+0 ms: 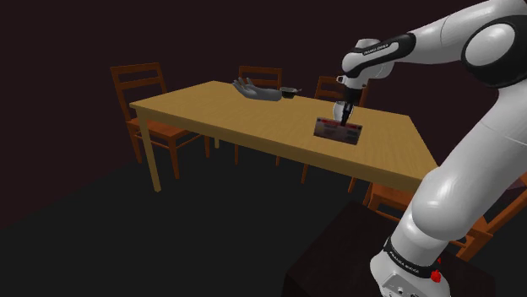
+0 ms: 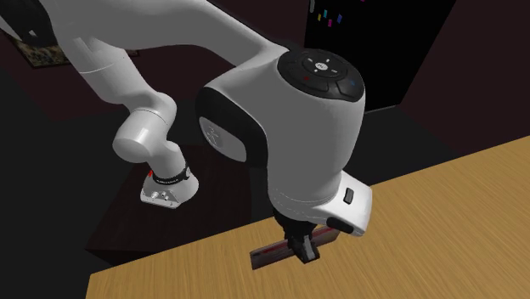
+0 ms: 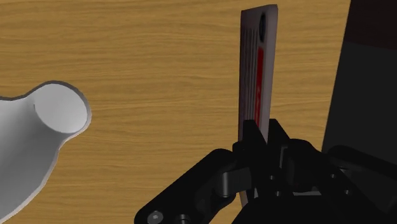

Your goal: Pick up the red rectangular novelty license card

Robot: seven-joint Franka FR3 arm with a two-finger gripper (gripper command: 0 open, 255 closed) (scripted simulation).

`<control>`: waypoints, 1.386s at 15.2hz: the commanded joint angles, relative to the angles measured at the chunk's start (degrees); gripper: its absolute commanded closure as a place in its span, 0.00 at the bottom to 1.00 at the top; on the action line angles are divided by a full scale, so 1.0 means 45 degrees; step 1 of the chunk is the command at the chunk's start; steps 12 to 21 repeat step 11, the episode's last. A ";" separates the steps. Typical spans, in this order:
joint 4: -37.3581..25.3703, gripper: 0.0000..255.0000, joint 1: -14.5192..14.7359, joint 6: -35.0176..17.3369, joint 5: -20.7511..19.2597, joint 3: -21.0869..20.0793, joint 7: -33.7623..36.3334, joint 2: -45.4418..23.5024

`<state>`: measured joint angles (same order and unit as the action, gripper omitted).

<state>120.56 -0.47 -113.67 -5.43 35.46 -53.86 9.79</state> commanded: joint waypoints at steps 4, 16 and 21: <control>-0.0699 1.00 0.0018 0.0866 -0.0071 -0.0096 0.0074 0.0189; -0.1489 1.00 0.0042 0.1748 -0.0095 -0.0176 0.0109 0.0295; -0.1489 1.00 0.0042 0.1748 -0.0095 -0.0176 0.0109 0.0295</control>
